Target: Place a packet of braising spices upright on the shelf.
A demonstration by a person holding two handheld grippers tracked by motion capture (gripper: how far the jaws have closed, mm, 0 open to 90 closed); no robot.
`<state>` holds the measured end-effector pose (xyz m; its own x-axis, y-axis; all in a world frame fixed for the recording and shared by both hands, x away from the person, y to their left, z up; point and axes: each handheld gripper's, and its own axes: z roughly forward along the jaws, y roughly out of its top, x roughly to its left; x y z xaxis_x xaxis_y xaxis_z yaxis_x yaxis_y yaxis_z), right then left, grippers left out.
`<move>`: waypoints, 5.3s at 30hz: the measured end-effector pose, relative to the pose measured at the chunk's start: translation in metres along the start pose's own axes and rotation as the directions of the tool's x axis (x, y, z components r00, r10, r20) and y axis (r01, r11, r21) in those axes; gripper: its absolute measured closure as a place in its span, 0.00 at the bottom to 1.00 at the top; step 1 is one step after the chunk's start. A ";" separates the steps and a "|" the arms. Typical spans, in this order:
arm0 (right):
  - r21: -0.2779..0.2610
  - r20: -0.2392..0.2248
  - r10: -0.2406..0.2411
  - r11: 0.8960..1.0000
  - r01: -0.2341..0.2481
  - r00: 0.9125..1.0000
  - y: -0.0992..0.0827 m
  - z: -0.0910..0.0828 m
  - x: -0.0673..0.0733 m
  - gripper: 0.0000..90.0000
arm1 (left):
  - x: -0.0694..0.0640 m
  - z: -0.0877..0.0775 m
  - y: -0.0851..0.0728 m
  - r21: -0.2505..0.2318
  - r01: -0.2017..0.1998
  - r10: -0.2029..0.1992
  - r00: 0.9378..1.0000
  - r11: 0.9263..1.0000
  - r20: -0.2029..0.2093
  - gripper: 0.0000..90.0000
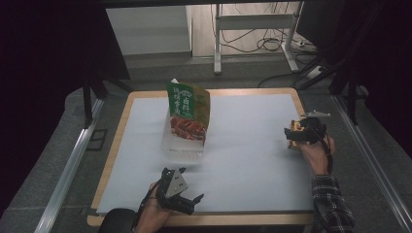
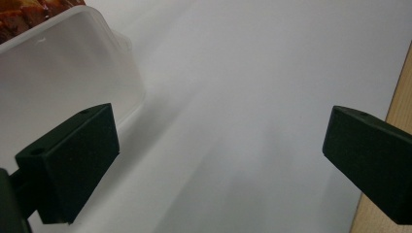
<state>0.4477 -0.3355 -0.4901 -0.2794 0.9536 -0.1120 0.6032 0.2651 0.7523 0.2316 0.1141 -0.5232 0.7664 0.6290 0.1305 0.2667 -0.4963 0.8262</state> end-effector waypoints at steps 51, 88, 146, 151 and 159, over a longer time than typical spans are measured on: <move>0.090 -0.121 -0.071 0.993 0.082 0.990 -0.005 -0.003 0.027 0.35 | 0.000 -0.001 0.000 0.006 -0.009 0.009 1.000 1.000 -0.012 0.00; 0.107 -0.359 -0.202 0.961 0.255 0.911 -0.056 -0.054 0.066 0.28 | 0.000 0.000 0.000 0.015 -0.020 0.020 1.000 1.000 -0.019 0.00; 0.321 -0.400 -0.237 0.868 0.378 0.885 0.015 -0.031 0.094 0.35 | -0.002 0.001 0.001 0.017 -0.034 0.034 0.999 0.999 -0.025 0.00; 0.216 -0.396 -0.230 0.918 0.334 0.889 0.017 -0.043 0.092 0.35 | -0.002 0.000 0.001 0.021 -0.040 0.040 0.999 0.999 -0.029 0.00; 0.100 -0.401 -0.231 0.951 0.293 0.886 0.018 -0.054 0.088 0.35 | -0.002 0.000 0.001 0.018 -0.039 0.040 0.999 0.999 -0.031 0.00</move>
<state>0.3932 -0.2551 -0.4515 -0.6866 0.7270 -0.0123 0.5664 0.5453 0.6179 0.2308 0.1126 -0.5226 0.7576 0.6274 0.1802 0.2474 -0.5314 0.8102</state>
